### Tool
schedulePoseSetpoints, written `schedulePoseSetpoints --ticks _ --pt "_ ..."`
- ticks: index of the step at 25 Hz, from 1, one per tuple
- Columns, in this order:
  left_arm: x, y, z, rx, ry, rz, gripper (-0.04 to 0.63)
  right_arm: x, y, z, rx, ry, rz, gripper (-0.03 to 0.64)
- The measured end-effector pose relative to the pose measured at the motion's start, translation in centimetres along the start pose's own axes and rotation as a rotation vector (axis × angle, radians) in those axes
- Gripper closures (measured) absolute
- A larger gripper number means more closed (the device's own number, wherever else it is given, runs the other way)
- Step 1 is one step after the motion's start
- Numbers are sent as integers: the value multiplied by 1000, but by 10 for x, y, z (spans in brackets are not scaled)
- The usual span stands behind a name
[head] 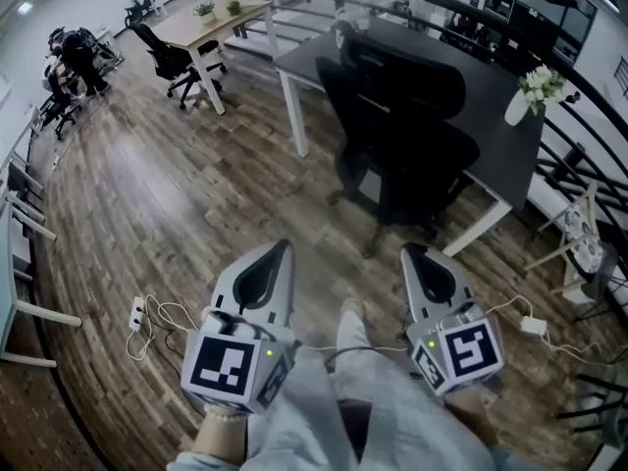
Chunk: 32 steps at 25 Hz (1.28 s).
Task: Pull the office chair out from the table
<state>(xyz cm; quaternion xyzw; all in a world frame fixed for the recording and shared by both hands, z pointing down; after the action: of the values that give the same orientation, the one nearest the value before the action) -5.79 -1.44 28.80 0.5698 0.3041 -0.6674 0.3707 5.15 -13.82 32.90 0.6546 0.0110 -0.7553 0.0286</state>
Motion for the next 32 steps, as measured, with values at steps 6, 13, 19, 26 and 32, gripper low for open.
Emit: schedulePoseSetpoints --ticks 6,13,19,26,32 --pt "10 -11 57 -1 -16 -31 583 10 38 45 17 -19 -16 614" --pt "10 -15 129 -29 -95 -86 583 16 104 80 -35 -37 -7 614" --pt "25 -11 188 -59 -34 -90 581 20 155 99 -80 -38 -9 614" --pt "33 -9 229 -65 -53 -72 583 30 203 104 -147 -40 -37 614" --pt "51 -9 261 -127 26 0 583 34 224 100 -211 -82 -102 614"
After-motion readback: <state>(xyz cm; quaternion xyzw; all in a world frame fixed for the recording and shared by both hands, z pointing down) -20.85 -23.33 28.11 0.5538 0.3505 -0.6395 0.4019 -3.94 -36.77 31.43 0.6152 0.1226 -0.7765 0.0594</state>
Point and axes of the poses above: the fingertips, and each gripper's own axes: z forward along the fingers, y to its right, x out of its top, the point moved 1 cm from there along -z, backward along the fingers, and after that the axes turned 10 degrees about x, right-handed, at the moved point
